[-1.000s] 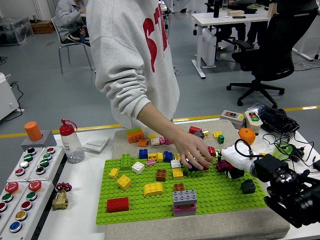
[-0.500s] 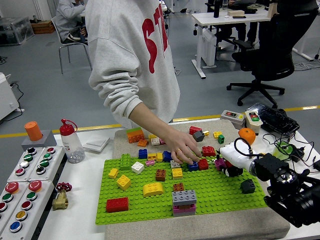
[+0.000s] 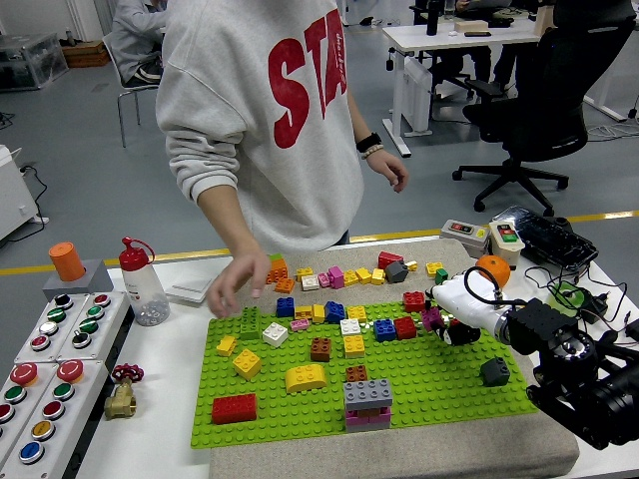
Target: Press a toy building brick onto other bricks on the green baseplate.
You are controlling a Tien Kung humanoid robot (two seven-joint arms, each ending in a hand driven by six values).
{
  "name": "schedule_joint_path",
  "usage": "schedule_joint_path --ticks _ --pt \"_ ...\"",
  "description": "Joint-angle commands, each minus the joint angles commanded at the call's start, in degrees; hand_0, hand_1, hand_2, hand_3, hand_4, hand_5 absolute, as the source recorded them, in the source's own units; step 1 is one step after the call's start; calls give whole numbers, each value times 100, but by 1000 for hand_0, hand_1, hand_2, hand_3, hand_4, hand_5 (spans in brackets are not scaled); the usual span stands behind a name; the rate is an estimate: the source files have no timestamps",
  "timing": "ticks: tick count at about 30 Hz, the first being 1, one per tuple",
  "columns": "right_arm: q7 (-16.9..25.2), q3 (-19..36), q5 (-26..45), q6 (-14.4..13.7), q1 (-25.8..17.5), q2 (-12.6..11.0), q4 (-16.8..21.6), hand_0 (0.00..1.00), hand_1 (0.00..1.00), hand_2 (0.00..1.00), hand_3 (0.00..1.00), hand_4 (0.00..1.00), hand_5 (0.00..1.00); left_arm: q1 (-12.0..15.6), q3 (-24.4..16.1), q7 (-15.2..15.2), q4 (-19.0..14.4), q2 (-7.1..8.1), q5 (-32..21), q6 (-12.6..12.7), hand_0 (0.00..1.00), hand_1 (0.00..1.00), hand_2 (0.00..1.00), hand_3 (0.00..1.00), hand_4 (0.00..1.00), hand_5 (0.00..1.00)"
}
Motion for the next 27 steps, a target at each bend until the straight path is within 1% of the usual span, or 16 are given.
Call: schedule_joint_path --ticks 3,4,8,12,15,20,27 --pt "-37 231 -110 -3 -74 -155 292 691 635 589 589 524 232 11 -1 -4 1 1 -8 4 633 597 608 406 296 943" --pt "-65 363 -170 -7 -128 -253 449 691 635 589 589 524 232 17 -4 -6 2 1 -10 6 633 597 608 406 296 943" --pt "-135 726 -283 -5 -275 -490 970 690 635 590 588 522 223 28 -8 -9 3 2 -17 12 632 597 608 405 295 943" --pt "-217 1138 -346 55 -551 -834 1610 690 635 590 588 522 223 38 -9 -9 4 2 -17 13 632 597 608 405 295 943" --pt "-251 1338 -350 117 -732 -1048 2116 690 636 590 592 520 222 40 -10 -9 5 2 -18 13 632 595 608 404 295 943" --pt "-296 1514 -294 216 -1060 -1371 2954 691 639 593 593 521 218 49 -11 -5 6 -1 -16 7 632 595 607 404 296 943" --pt "-325 1476 -283 282 -1433 -1695 4092 691 638 593 596 520 220 64 -8 1 7 -11 -18 -3 632 596 607 404 296 942"
